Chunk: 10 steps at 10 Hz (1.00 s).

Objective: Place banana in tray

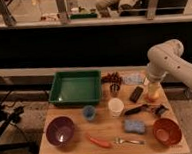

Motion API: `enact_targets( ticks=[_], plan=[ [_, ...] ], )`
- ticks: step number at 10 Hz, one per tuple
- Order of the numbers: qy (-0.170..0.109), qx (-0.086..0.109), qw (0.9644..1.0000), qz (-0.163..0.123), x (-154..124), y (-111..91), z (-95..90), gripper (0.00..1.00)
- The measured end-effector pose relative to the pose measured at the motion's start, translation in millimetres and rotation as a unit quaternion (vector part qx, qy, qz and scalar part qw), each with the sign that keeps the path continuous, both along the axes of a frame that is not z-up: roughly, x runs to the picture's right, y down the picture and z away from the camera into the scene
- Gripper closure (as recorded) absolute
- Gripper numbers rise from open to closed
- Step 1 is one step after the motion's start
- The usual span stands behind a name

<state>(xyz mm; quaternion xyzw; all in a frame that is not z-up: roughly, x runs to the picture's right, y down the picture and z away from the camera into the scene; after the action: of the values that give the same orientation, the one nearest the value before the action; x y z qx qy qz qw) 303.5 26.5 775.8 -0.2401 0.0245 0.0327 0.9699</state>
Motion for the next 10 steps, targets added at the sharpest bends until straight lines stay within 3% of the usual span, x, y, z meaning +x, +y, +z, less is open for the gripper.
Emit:
enact_targets(
  ticks=[2, 7, 10],
  plan=[
    [0.008, 0.009, 0.9998, 0.018, 14, -16, 26.0, 0.20],
    [0.040, 0.005, 0.9949, 0.093, 54, -17, 79.0, 0.20],
    [0.061, 0.007, 0.9936, 0.095, 76, -22, 98.1, 0.20]
  ],
)
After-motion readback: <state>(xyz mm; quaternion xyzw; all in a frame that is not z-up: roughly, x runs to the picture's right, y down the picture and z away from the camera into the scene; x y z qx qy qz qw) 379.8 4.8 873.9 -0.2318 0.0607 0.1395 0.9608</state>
